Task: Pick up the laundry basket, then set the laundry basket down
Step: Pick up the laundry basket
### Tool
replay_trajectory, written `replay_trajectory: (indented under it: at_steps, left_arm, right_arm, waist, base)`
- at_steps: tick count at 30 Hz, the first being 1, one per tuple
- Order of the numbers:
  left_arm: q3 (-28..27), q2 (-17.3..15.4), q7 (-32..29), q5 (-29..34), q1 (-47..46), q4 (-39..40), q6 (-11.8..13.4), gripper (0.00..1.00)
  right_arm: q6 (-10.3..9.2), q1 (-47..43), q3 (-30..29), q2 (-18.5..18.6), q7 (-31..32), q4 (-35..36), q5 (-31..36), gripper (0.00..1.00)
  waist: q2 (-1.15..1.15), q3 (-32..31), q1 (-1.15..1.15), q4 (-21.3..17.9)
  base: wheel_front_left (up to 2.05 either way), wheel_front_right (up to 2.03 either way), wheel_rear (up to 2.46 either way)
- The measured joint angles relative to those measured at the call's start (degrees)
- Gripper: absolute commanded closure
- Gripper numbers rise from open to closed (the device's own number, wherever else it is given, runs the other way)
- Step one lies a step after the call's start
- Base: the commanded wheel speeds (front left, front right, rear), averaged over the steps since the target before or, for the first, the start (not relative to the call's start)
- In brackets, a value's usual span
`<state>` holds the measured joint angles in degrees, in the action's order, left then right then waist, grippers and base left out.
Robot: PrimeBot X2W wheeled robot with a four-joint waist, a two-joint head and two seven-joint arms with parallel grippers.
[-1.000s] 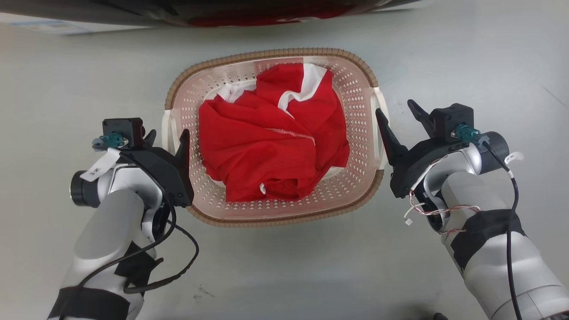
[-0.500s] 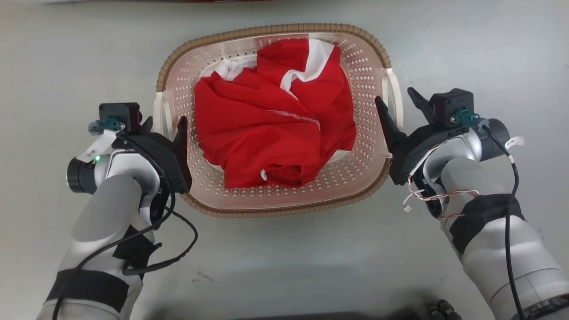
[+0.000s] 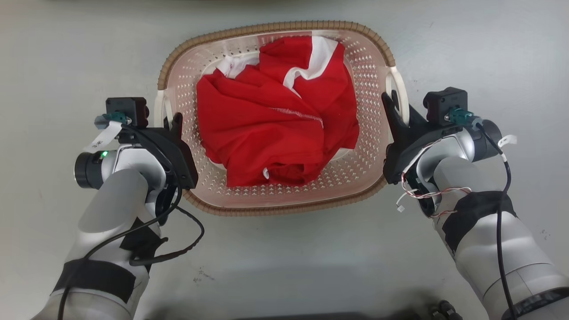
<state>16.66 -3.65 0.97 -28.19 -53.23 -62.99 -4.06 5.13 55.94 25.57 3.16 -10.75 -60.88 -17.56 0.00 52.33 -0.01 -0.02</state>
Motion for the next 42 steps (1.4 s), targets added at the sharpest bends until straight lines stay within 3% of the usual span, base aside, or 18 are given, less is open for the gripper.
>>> replay_trajectory:
  at_steps: [20, 42]
  left_arm:
    - [0.64, 1.89, -0.47, -0.25, -0.25, -7.59, -1.54, 1.00]
    - [0.86, 3.44, -8.02, -3.11, 6.06, -10.54, -2.54, 1.00]
  right_arm:
    - [1.71, -0.42, 0.14, -0.91, 0.35, -8.08, -2.31, 1.00]
    - [2.45, -7.44, 1.27, -1.43, 7.56, -11.41, -6.76, 1.00]
  waist:
    - [0.00, -8.82, 0.00, -0.29]
    - [0.00, -23.70, 0.00, -0.10]
  base:
    - [0.00, 0.00, 0.00]
    - [0.00, 0.00, 0.00]
